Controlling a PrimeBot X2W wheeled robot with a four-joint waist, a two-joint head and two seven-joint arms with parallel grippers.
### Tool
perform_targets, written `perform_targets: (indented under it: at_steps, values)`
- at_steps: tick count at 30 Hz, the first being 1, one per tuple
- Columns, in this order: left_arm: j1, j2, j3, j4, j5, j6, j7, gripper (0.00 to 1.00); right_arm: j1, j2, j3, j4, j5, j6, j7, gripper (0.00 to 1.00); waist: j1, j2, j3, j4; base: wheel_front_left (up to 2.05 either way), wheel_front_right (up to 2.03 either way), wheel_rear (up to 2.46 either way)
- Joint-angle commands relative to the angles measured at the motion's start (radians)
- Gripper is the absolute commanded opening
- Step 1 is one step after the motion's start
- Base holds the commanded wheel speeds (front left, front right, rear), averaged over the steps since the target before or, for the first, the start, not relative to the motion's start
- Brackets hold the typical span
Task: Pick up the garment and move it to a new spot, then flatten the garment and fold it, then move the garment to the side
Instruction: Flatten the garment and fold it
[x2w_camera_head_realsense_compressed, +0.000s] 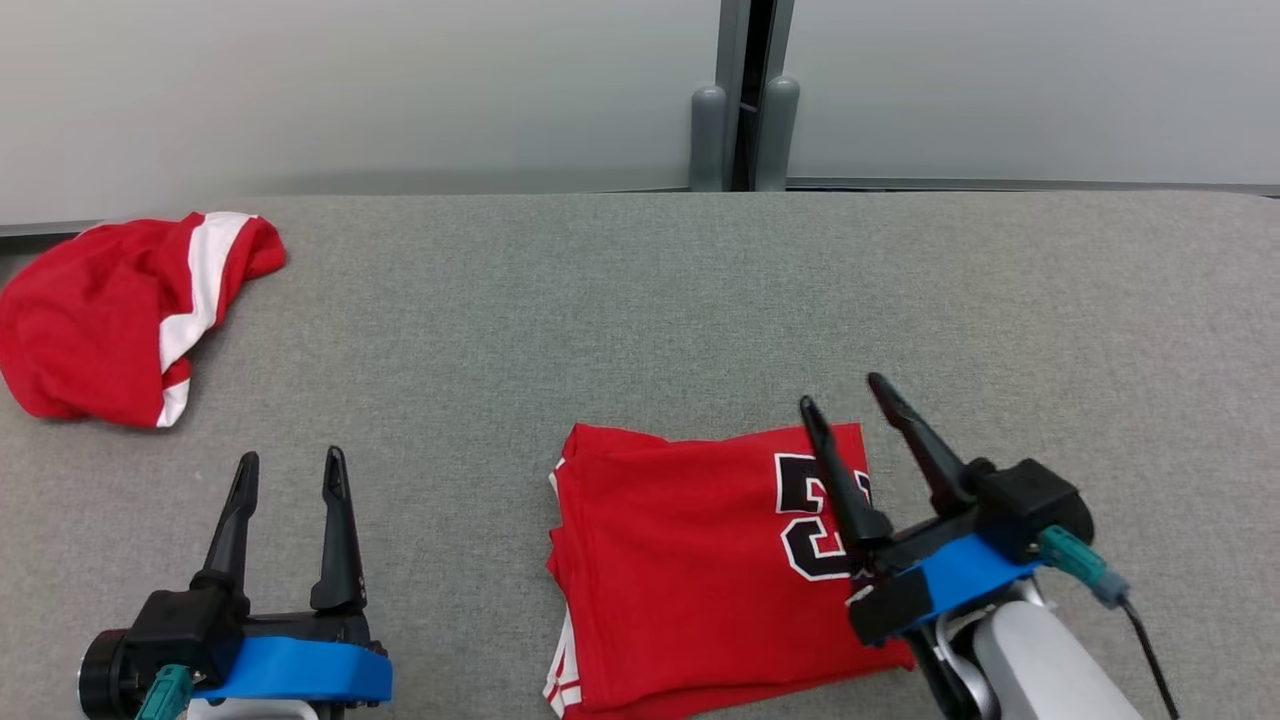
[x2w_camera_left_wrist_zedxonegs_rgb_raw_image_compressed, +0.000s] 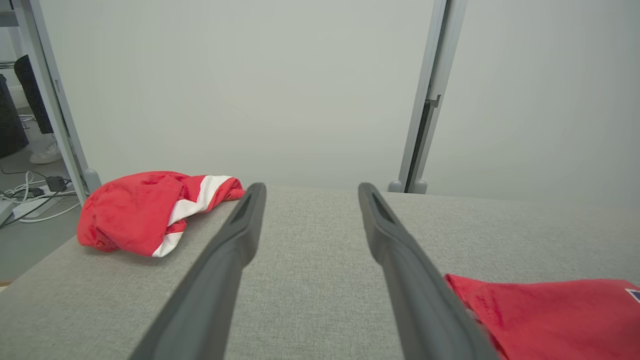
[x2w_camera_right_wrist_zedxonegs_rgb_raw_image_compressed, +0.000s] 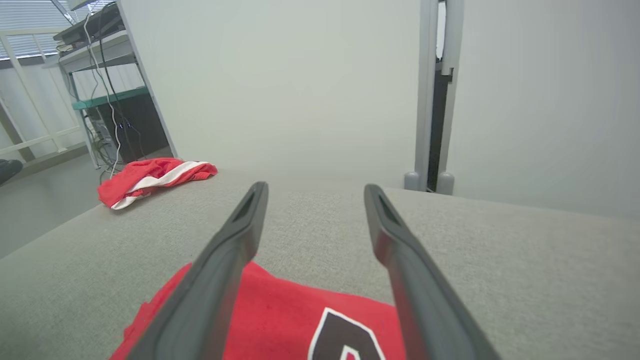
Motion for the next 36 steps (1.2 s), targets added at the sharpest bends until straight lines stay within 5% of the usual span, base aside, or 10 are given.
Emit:
perform_targets:
  at_steps: [1,7,14,36]
  values:
    - [0.010,0.003,0.004,-0.003,0.006,0.003,-0.004,1.00,0.011,-0.001,-0.006,-0.009,-0.008,0.000,-0.001,1.00,0.0000,-0.0001,-0.002,-0.005,0.00,0.00,0.00]
    - [0.029,0.003,0.012,-0.004,0.013,-0.006,-0.004,1.00,0.123,0.013,-0.200,-0.108,-0.048,0.000,-0.001,1.00,0.0000,-0.0001,-0.014,-0.027,0.00,0.00,0.00]
    - [0.054,0.003,0.027,-0.003,0.031,-0.006,-0.004,1.00,0.214,0.037,-0.290,-0.152,-0.070,0.000,-0.001,1.00,0.0000,-0.0001,-0.037,-0.050,0.00,0.00,0.00]
    - [0.119,0.003,0.024,0.038,0.070,-0.002,-0.004,1.00,0.331,0.067,-0.303,-0.126,-0.095,0.000,-0.001,1.00,0.0000,-0.0001,-0.111,-0.073,0.00,0.00,0.00]
